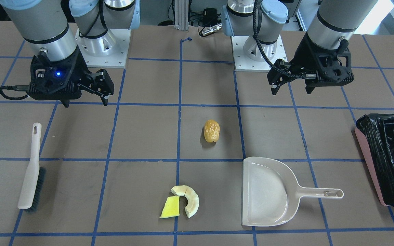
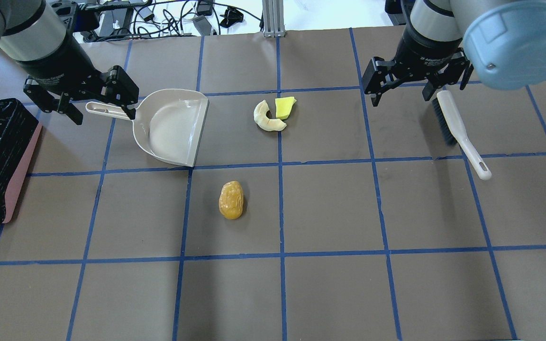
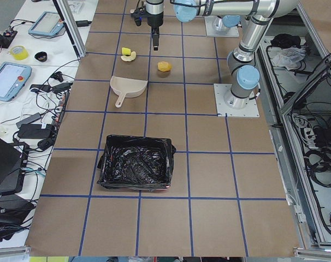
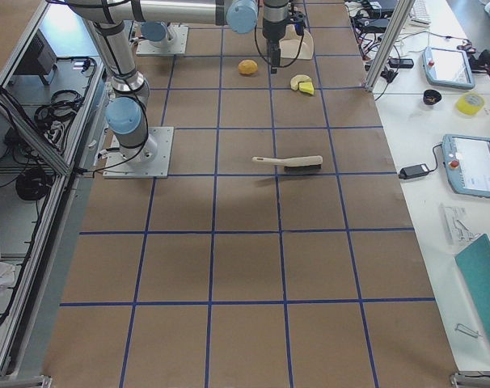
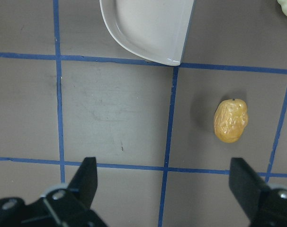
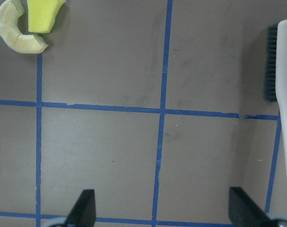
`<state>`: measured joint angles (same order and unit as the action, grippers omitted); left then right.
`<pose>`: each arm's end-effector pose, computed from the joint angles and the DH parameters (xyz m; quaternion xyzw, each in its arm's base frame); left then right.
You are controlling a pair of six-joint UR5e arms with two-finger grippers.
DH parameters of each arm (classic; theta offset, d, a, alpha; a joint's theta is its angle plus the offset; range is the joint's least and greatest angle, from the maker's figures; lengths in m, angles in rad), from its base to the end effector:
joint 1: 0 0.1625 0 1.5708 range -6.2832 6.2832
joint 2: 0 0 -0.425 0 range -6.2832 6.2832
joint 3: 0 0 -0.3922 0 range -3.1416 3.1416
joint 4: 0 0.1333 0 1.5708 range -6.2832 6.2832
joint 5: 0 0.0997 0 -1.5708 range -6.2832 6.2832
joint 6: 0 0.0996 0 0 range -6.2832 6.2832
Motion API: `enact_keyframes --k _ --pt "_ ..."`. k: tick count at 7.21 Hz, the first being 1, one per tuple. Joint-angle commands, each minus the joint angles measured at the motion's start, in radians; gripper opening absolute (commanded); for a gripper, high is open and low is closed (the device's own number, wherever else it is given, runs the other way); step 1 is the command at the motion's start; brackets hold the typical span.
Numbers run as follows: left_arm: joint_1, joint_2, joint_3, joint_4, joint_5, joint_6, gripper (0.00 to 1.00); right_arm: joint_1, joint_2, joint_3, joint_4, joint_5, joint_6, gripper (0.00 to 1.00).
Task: Sweep and dump trash into bin
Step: 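Move the left gripper to the beige dustpan handle and grasp it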
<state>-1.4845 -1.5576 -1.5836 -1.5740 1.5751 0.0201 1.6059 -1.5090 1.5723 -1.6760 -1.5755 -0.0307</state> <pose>-0.0905 -0.4957 0.4877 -0.0331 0.9994 0.0015 0.0021 0.1511 -0.5165 0.4665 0.0328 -0.9992 0.0210 0.0023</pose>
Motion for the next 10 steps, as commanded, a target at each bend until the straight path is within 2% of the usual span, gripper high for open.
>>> enact_keyframes --k 1,5,8,10 --pt "0.0 -0.004 -0.004 0.0 0.0 0.0 1.0 0.0 0.003 0.002 -0.001 -0.009 -0.005 1.0" --pt "0.007 -0.016 -0.004 0.002 0.003 -0.009 1.0 0.002 -0.004 0.002 -0.001 0.003 -0.003 1.0" --pt "0.062 -0.053 -0.003 0.012 0.003 -0.124 1.0 0.003 -0.026 0.005 0.001 0.006 0.008 1.0" --pt "0.072 -0.094 -0.021 0.159 0.008 -0.186 1.0 0.003 -0.02 0.006 -0.001 0.005 -0.003 1.0"
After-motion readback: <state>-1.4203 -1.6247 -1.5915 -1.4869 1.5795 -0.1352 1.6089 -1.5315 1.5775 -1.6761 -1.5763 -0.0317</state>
